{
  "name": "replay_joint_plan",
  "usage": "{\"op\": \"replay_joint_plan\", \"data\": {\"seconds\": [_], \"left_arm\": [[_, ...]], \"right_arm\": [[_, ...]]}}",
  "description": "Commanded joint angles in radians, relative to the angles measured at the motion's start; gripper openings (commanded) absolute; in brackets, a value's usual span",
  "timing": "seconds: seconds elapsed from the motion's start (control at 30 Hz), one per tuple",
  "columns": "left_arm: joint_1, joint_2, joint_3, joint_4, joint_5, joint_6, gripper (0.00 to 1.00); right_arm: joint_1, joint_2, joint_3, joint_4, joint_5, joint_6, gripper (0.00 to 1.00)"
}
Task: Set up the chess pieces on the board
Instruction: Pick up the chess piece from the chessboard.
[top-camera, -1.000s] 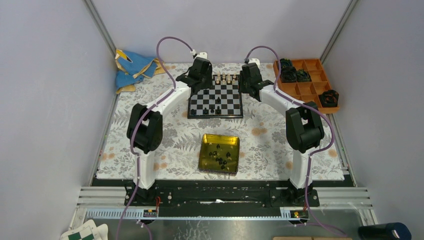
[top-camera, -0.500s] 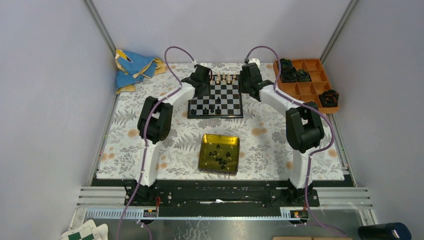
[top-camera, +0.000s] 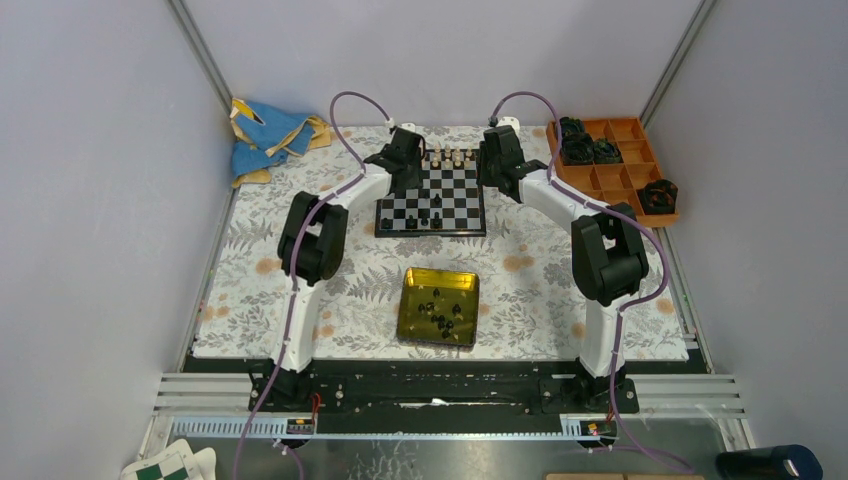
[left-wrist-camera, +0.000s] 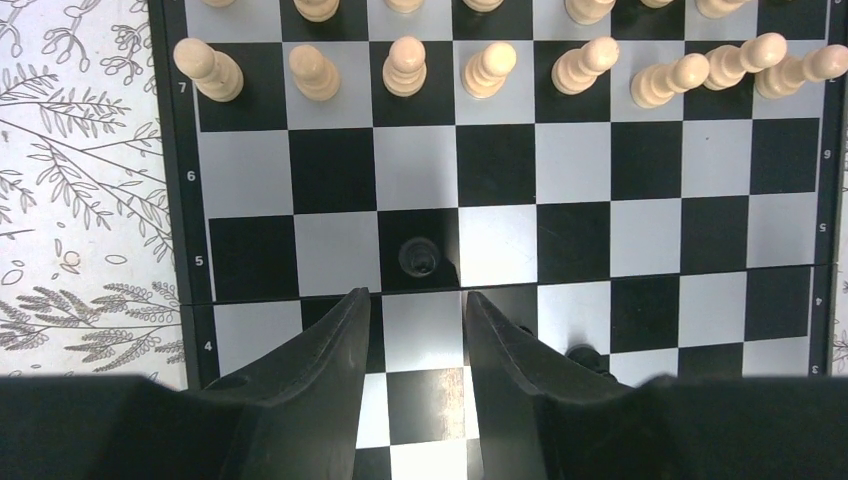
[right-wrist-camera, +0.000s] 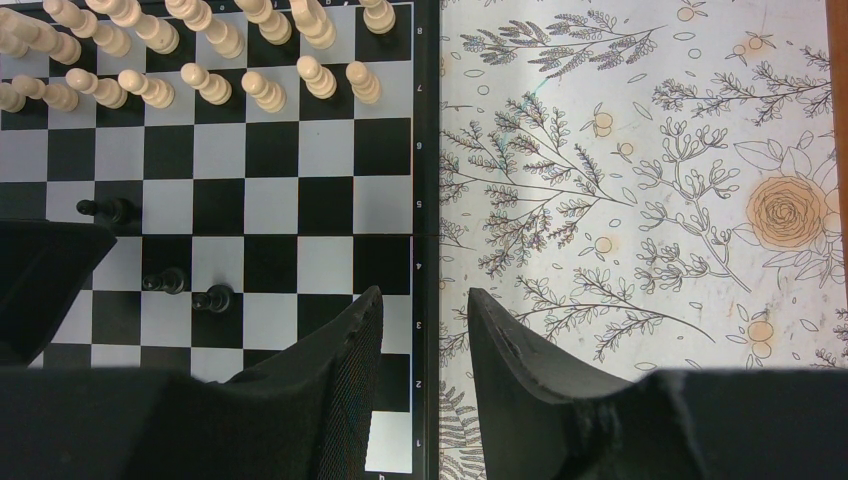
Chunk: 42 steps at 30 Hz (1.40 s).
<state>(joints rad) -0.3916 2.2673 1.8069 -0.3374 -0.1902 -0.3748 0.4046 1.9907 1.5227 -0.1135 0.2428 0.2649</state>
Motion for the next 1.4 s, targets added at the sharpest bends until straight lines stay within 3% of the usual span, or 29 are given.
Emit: {"op": "replay_joint_plan", "data": {"seconds": [0.0,0.57,1.17,1.37], "left_arm": [[0.007,0.033,0.042,0.066,0.004,-0.010,0.47],[0.007,0.077,0.075,0.102,-0.015,-0.012,0.43],[0.008,0.081,0.054,0.128,-0.050,0.000,0.25],[0.008,0.077,0.039,0.133,-0.059,0.008,0.14]], "right_arm": [[-0.007,-0.021,0.047,0.029,-0.002,-0.010,0.43],[-0.008,-0.026,0.030,0.026,0.005,-0.018,0.44],[-0.007,-0.026,0.019,0.026,0.006,-0.018,0.44],[-0.007,-0.029,0.021,0.023,0.007,-0.019,0.43]]}}
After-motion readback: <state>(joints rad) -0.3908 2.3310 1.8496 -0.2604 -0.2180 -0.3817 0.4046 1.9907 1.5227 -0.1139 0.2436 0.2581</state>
